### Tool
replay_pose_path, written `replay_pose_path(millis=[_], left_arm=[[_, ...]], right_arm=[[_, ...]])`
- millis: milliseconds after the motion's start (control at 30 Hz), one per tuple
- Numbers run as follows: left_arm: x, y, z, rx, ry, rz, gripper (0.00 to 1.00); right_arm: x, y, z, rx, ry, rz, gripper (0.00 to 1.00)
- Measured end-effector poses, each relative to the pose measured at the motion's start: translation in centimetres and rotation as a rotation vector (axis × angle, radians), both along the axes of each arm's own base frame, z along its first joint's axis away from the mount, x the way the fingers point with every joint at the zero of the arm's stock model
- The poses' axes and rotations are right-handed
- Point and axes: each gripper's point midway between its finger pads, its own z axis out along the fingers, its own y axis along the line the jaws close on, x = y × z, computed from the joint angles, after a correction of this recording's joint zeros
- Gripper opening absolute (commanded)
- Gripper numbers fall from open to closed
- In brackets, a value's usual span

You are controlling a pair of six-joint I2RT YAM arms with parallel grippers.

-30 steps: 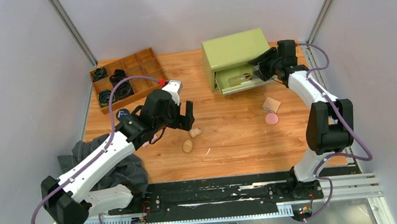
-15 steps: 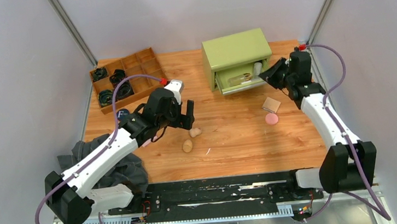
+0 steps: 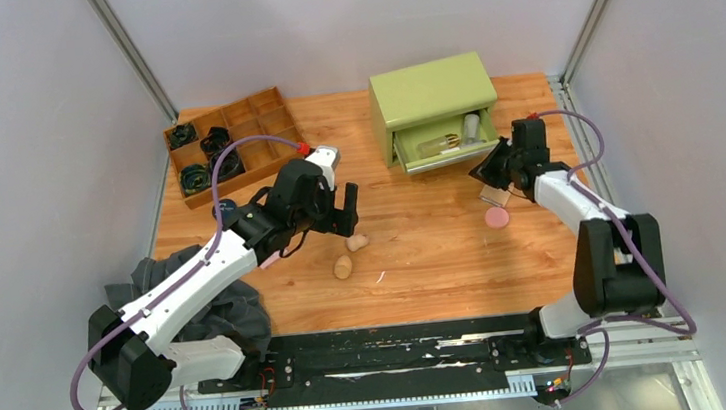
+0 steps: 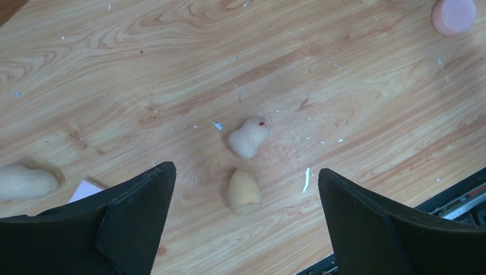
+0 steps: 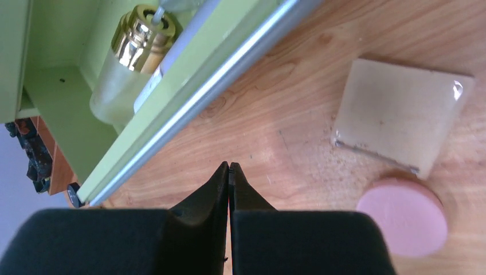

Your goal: Organize the makeup

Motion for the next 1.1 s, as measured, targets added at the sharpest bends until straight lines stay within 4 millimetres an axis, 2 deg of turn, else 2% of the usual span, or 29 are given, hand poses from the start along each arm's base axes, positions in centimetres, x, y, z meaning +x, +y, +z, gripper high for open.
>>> replay_pose_path(millis=[200, 467, 800, 933, 1033, 1100], left_arm=[[0.0, 0.0, 0.0, 0.001, -0.001, 0.002, 1.0], [0.1, 0.2, 0.0, 0.009, -0.003, 0.006, 1.0], [0.1, 0.6, -0.1, 0.023, -0.006, 0.011, 1.0], [0.1, 0.7, -0.1, 0.028, -0.004, 0.01, 1.0], [0.0, 0.9, -0.2, 0.033, 0.0, 0.013, 1.0], [-0.1, 1.0, -0.1, 0.035, -0.001, 0.015, 1.0]], right_arm=[[3.0, 1.2, -1.3, 0.055, -0.031, 0.026, 0.01], [5.2, 2.8, 0.3, 0.089, -0.135, 0.06, 0.01], [10.3, 4.3, 3.2, 0.119, -0.259, 0.094, 0.01], [12.9, 5.5, 3.2, 0.133, -0.283, 0.116, 0.01], [13.1, 6.3, 2.4, 0.149, -0.265, 0.128, 0.01], [12.9, 6.4, 2.0, 0.154, -0.257, 0.126, 0.05]])
